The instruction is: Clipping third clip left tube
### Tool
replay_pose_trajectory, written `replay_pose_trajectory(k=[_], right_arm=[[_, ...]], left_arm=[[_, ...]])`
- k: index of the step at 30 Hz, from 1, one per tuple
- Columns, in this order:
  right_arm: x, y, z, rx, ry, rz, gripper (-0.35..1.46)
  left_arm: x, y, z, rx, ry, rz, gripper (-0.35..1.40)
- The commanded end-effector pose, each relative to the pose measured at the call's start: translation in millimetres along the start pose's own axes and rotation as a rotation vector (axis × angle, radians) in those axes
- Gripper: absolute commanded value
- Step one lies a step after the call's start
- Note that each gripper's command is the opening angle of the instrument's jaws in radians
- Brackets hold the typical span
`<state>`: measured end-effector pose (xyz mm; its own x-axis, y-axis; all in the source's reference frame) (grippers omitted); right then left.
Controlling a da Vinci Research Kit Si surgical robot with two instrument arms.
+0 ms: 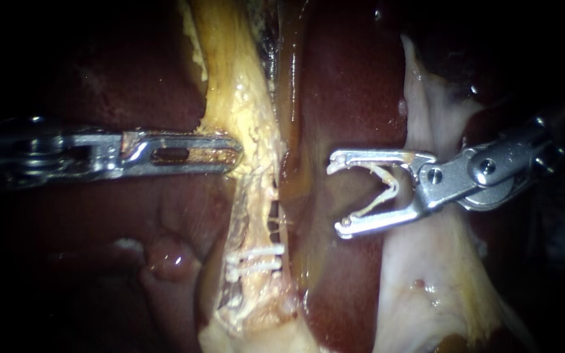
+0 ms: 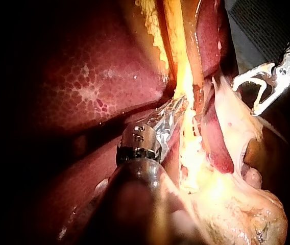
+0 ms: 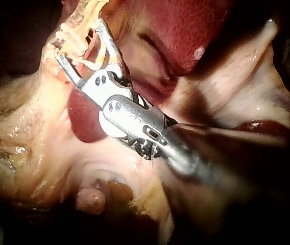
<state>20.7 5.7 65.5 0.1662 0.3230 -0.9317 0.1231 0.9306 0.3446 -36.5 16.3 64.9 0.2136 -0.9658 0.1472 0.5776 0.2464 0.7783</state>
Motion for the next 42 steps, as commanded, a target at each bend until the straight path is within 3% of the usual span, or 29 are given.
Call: replay_pose_trajectory(k=[1, 5, 9, 17, 22, 32, 42], right_arm=[[0.0, 0.0, 0.0, 0.0, 0.0, 0.0, 0.6], [-0.5, -0.3, 0.3, 0.009, 0.002, 0.044, 0.6], [-1.8, -0.9, 1.7, 0.028, 0.005, 0.122, 0.6], [-6.3, -2.0, 6.2, 0.072, -0.001, 0.364, 0.6], [-8.1, -2.1, 9.3, 0.097, -0.007, 0.456, 0.59], [-8.6, -1.5, 12.3, 0.119, -0.008, 0.474, 0.59], [-9.3, 0.3, 14.1, 0.109, -0.007, 0.476, 0.57]], left_arm=[[0.0, 0.0, -0.1, 0.0, 0.0, -0.001, -0.35], [-0.3, -0.1, -0.9, 0.005, 0.005, -0.001, -0.35], [-1.8, -0.2, -3.6, -0.007, -0.001, -0.007, -0.35], [-4.7, -1.5, -11.1, 0.001, -0.091, -0.02, -0.35], [-5.8, -2.8, -13.9, 0.011, -0.125, -0.01, -0.35], [-5.5, -4.4, -15.1, 0.012, -0.14, -0.007, -0.35], [-5.3, -5.0, -15.3, 0.012, -0.14, -0.009, -0.35]])
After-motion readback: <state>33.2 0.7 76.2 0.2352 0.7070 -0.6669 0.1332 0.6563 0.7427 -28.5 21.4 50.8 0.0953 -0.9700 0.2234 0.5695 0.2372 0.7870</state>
